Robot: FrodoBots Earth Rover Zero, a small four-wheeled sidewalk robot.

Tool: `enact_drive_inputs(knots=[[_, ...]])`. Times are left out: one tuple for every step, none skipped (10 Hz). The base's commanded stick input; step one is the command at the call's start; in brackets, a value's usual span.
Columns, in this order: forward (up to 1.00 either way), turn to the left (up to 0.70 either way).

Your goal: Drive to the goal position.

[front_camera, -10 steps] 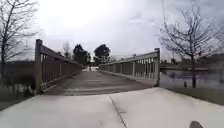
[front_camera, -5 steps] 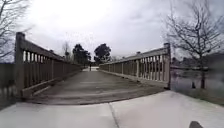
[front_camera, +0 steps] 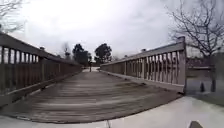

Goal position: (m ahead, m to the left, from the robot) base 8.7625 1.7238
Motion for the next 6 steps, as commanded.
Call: enact_drive_inputs(knots=[[1.0, 0.0], [1.0, 0.0], [1.0, 0.0], [1.0, 0.0], [1.0, 0.0], [1.0, 0.0]])
